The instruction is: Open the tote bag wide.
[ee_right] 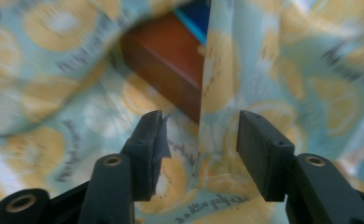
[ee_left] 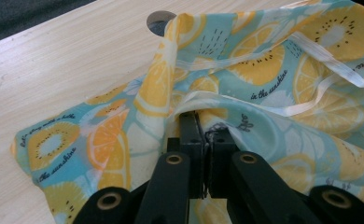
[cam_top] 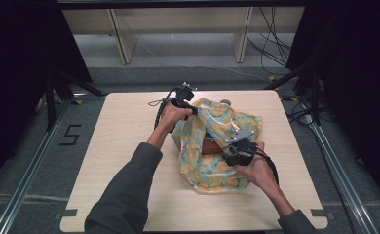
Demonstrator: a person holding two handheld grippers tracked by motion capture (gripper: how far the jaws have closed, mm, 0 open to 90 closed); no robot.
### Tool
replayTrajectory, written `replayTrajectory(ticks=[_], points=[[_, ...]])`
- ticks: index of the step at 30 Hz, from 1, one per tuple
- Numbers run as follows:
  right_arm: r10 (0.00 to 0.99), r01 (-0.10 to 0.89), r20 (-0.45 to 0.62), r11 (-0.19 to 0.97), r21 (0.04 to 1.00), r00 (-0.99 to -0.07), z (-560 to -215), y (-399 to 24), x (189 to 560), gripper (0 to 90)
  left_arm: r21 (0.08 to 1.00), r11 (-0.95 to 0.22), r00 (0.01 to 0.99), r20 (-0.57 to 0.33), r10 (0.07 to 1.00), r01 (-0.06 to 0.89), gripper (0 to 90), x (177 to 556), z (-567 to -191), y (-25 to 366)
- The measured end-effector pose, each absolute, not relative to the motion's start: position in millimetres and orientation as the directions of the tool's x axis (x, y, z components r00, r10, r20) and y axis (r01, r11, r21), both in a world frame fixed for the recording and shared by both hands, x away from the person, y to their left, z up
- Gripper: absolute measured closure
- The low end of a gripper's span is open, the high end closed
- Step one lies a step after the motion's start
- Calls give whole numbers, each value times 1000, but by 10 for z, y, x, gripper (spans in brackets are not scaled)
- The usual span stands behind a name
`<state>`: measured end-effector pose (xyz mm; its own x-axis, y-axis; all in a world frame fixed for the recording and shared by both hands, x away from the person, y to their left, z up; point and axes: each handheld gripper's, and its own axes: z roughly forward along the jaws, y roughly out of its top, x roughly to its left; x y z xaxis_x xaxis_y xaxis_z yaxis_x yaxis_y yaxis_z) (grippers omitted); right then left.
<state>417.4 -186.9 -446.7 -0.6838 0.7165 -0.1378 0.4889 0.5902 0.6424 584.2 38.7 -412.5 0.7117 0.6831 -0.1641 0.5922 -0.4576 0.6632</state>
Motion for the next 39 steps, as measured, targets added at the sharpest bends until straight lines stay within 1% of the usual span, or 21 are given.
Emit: replayTrajectory(ticks=[5,7,9,10,11,12,15,16,17,18,19,20,21,22,25,26,30,32,35,36,39], points=[[740,529,-154,594,606,-654,-4627,-1853,4249,478,662,-461,715,-167,679,591,868,5837,-4131,394],[751,539,-178,598,593,-636,-4690,-1836,4310,570,660,-469,718,-158,677,587,866,5813,-4129,373],[733,518,-218,628,581,-644,-4709,-1835,4329,726,665,-471,722,-151,675,579,862,5795,-4118,358],[733,518,-218,628,581,-644,-4709,-1835,4329,726,665,-471,722,-151,675,579,861,5795,-4118,358],[716,495,-250,651,575,-652,-4700,-1861,4351,871,664,-484,729,-138,670,570,860,5781,-4106,355],[715,494,-250,652,575,-653,-4680,-1879,4354,896,659,-494,734,-132,666,567,860,5771,-4099,358],[721,464,-250,631,621,-646,-4476,-2036,4381,900,667,-494,737,-125,664,558,860,5763,-4087,378],[721,464,-250,631,621,-646,-4476,-2036,4381,900,667,-494,737,-125,664,558,860,5763,-4087,378],[742,456,-222,588,668,-632,-4321,-2152,4412,900,666,-499,737,-115,667,555,858,5759,-4085,390],[755,456,-213,568,685,-620,-4216,-2226,4440,900,666,-499,737,-115,667,555,858,5759,-4085,390],[755,456,-213,568,685,-620,-4216,-2226,4440,900,666,-500,736,-110,668,553,858,5760,-4085,390],[778,453,-206,535,713,-594,-4135,-2288,4481,900,680,-476,723,-116,681,558,858,5761,-4093,369],[796,441,-214,513,737,-567,-4054,-2368,4583,900,673,-496,733,-101,673,548,858,5774,-4089,373],[799,442,-233,520,731,-555,-4024,-2409,4667,900,680,-480,727,-115,677,555,858,5777,-4102,355],[824,499,-258,522,692,-505,-4112,-2513,5001,900,679,-479,722,-111,683,557,858,5824,-4167,300],[831,518,-250,514,684,-496,-4163,-2533,5078,900,685,-457,712,-128,691,567,860,5834,-4194,279],[845,585,-221,503,636,-486,-4366,-2560,5230,900,664,-488,715,-102,692,566,862,5873,-4270,268],[843,590,-204,501,633,-497,-4431,-2578,5247,893,659,-482,702,-100,705,578,861,5909,-4315,306],[861,601,-151,454,658,-485,-4506,-2603,5242,844,656,-433,659,-133,740,619,856,5937,-4429,347],[866,610,-122,435,662,-485,-4499,-2596,5230,816,654,-445,665,-120,737,611,847,5932,-4436,354],[861,589,-123,435,681,-494,-4463,-2620,5181,762,665,-466,683,-91,725,583,764,5868,-4391,336]])
